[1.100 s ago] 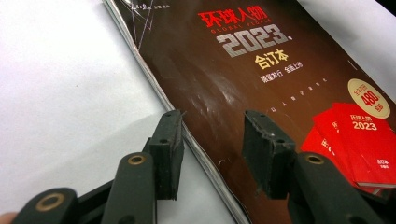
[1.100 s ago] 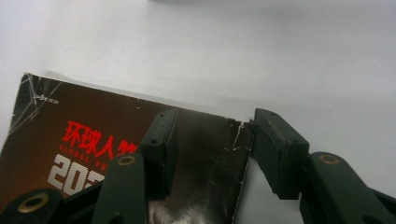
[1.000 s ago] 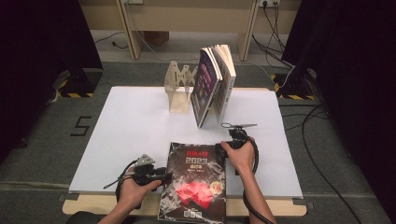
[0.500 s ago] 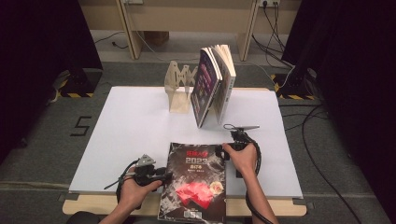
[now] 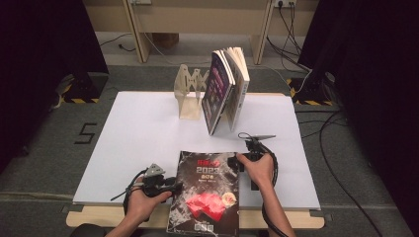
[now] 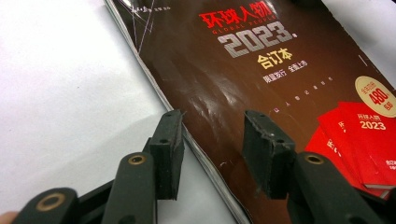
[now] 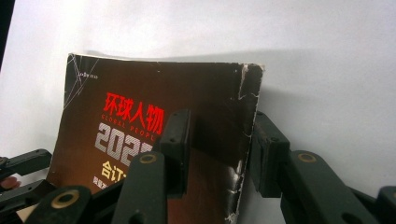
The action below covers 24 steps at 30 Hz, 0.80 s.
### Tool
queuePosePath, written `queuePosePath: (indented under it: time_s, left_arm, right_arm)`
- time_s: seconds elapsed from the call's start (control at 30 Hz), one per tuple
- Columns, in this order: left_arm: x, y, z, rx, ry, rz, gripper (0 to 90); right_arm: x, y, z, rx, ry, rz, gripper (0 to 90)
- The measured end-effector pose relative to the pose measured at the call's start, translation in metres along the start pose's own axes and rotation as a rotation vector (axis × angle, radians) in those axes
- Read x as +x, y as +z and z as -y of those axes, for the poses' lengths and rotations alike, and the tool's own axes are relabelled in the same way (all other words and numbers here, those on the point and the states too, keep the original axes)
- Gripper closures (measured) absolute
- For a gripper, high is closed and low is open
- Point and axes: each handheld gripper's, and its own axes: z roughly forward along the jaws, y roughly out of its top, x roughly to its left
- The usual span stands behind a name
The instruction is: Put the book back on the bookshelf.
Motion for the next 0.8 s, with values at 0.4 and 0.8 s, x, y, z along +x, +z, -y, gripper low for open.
queuePosePath:
  time_s: [0.4,0.8]
  left_arm:
    - [-0.001,0.000,0.000,0.001,0.004,-0.004,57.5]
    - [0.005,-0.006,-0.005,-0.005,-0.027,0.028,55.7]
  right_arm:
    - [0.024,-0.012,-0.001,0.014,-0.107,0.032,81.9]
    - [0.047,-0.042,0.000,-0.085,-0.107,-0.043,87.4]
